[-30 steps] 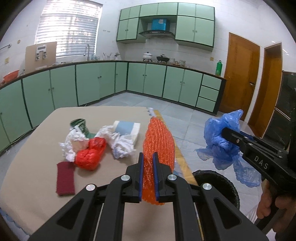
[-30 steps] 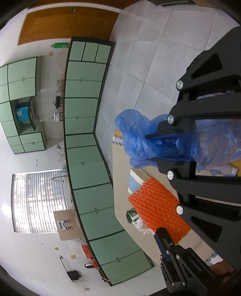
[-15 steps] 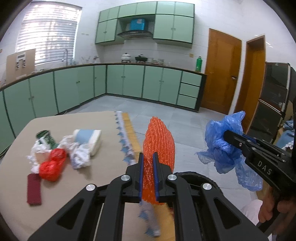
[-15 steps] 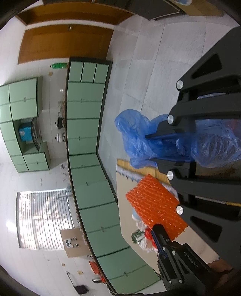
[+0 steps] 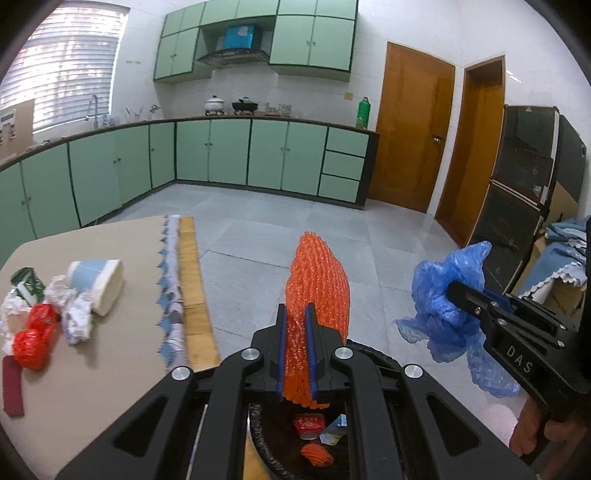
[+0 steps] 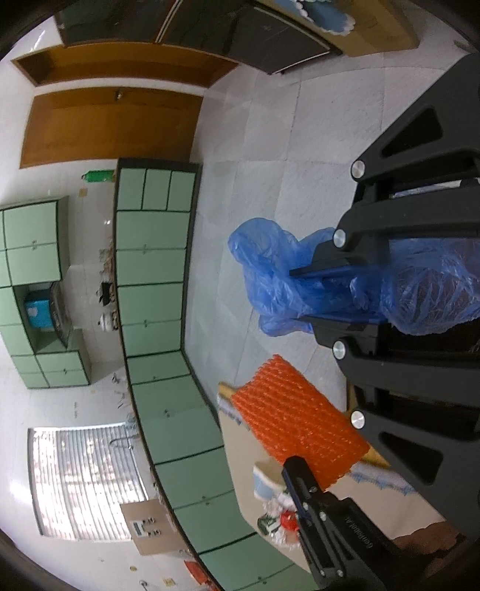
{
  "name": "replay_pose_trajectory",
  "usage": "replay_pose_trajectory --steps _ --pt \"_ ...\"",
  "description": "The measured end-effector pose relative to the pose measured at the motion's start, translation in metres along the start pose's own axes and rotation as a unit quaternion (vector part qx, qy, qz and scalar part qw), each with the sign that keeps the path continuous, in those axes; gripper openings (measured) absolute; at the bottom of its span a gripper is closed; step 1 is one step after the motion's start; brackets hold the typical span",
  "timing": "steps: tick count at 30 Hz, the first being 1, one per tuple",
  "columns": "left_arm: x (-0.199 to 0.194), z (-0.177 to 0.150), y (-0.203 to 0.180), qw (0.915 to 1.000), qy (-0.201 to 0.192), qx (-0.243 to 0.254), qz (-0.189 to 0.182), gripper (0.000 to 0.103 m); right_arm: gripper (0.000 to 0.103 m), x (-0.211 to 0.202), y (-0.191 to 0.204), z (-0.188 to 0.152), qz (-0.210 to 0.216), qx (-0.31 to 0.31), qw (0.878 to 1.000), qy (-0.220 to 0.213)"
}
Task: Collect trash
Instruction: 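Open both grippers over the bin to drop the net and bag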
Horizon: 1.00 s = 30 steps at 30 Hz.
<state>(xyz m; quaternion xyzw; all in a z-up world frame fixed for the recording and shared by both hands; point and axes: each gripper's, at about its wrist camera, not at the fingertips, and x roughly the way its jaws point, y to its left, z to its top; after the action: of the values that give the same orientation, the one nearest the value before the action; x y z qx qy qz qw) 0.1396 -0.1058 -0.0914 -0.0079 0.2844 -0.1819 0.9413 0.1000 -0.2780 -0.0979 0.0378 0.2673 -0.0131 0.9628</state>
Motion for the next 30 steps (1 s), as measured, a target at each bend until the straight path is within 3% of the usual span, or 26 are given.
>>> replay_pose_trajectory --steps 17,21,27,30 --pt "0.065 -0.013 -0.026 0.9974 0.067 0.017 -0.019 0.012 0.024 0.051 -0.044 -0.034 -0.023 0.038 0.997 0.065" --pt "0.067 -0.012 -0.025 0.9976 0.064 0.015 -0.022 0.035 0.038 0.054 -0.045 -0.036 -0.027 0.04 0.997 0.067" --pt "0.063 -0.007 -0.02 0.9982 0.055 0.007 -0.023 0.044 0.049 0.053 -0.044 -0.034 -0.032 0.036 0.997 0.063" --pt "0.057 -0.004 -0.014 0.9987 0.048 0.003 -0.018 0.049 0.063 0.049 -0.044 -0.033 -0.038 0.038 0.997 0.056"
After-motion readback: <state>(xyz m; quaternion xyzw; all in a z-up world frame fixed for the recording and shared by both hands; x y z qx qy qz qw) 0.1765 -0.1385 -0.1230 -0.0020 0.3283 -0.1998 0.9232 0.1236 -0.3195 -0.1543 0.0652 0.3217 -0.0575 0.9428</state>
